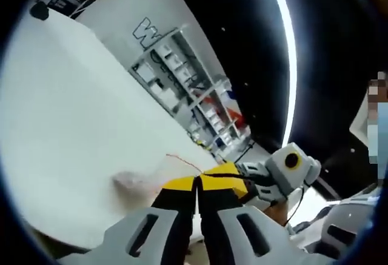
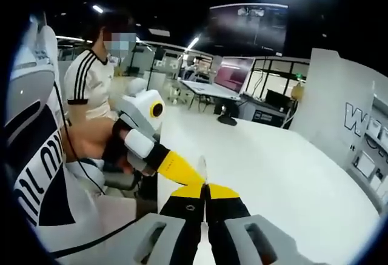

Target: Open the resealable bag by pulling the two sides of the seal apart until the entire bag opening is separated and visibly accessible.

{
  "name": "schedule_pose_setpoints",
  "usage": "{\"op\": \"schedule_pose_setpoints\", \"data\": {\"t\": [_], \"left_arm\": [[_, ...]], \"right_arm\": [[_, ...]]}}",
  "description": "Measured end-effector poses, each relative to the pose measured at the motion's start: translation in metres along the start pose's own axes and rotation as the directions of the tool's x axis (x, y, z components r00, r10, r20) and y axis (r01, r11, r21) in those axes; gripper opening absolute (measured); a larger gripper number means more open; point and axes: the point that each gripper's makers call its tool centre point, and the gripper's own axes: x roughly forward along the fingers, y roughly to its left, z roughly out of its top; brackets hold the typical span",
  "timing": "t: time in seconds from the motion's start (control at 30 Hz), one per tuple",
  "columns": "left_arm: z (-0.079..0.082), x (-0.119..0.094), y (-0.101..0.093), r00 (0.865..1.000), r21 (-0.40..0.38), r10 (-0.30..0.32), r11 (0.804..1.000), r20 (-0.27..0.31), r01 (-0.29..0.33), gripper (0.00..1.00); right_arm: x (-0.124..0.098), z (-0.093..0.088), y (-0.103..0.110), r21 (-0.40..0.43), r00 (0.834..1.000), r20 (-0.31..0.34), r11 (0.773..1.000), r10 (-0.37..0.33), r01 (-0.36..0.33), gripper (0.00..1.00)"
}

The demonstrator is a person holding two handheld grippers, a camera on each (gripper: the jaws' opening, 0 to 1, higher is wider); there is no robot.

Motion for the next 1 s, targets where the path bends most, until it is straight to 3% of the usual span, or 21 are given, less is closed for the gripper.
{"op": "schedule_pose_setpoints", "data": {"t": [0.2, 0.57, 0.7, 0.77, 0.83, 1.0], "left_arm": [[0.0, 0.001, 0.004, 1.0, 0.01, 0.028, 1.0, -0.006, -0.028, 0.0], [-0.005, -0.002, 0.014, 0.998, 0.064, 0.05, 0.997, -0.043, -0.047, 0.0], [-0.007, -0.006, 0.022, 0.997, 0.063, 0.066, 0.996, -0.047, -0.063, 0.0], [-0.007, -0.006, 0.021, 0.997, 0.058, 0.057, 0.997, -0.047, -0.055, 0.0], [-0.005, -0.003, 0.01, 0.999, 0.029, 0.011, 1.0, -0.038, -0.01, 0.0], [0.004, -0.001, 0.004, 1.0, 0.023, -0.025, 0.999, 0.016, 0.025, 0.02]], "right_arm": [[0.001, 0.001, 0.0, 0.003, 1.0, -0.003, 1.0, -0.014, 0.014, 0.0], [0.002, 0.001, -0.002, -0.063, 0.997, -0.029, 0.996, -0.066, 0.064, 0.0], [-0.004, 0.005, -0.013, -0.083, 0.993, -0.025, 0.99, -0.113, 0.111, 0.0], [-0.005, 0.007, -0.011, -0.056, 0.996, -0.011, 0.994, -0.091, 0.091, 0.0], [-0.005, 0.007, -0.01, -0.051, 0.996, -0.01, 0.995, -0.087, 0.087, 0.0], [-0.004, 0.006, -0.007, -0.059, 0.997, -0.01, 0.995, -0.081, 0.08, 0.0]]}}
